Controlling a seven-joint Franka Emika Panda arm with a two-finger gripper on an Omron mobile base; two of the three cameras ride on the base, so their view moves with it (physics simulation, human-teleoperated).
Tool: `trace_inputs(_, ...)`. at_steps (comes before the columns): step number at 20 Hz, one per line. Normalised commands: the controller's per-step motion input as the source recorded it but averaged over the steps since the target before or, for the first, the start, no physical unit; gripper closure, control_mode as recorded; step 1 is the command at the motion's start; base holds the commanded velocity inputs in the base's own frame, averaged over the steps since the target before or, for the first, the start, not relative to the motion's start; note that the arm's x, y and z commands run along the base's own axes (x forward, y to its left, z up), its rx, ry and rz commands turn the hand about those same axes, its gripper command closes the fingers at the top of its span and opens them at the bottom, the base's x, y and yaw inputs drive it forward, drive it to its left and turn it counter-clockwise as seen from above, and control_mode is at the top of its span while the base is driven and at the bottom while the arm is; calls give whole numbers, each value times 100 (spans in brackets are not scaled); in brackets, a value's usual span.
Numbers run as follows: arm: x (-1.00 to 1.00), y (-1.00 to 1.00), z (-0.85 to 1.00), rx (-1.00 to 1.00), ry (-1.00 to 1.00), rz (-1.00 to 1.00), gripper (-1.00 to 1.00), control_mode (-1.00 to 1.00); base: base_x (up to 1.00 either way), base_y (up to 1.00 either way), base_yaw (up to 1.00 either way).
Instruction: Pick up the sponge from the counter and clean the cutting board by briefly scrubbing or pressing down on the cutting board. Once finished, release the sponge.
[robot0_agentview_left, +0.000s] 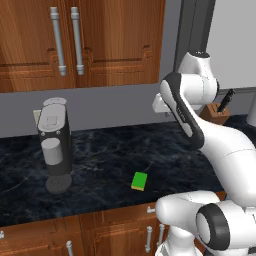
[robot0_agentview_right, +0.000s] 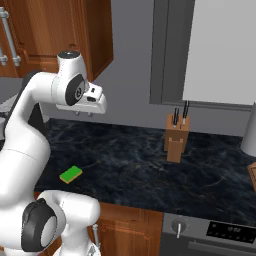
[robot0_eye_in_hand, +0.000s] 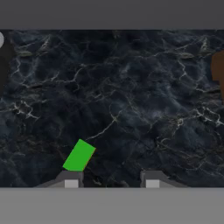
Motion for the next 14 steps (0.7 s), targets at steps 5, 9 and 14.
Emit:
trace_inputs(5, -14, 0, 0, 0, 0, 0, -100, -100, 0, 0, 0)
trace_inputs(9, -29, 2, -1, 0, 0, 0, -100, -100, 0, 0, 0)
trace_inputs(14, -5, 32, -13, 1, 3, 0, -100, -100, 0, 0, 0)
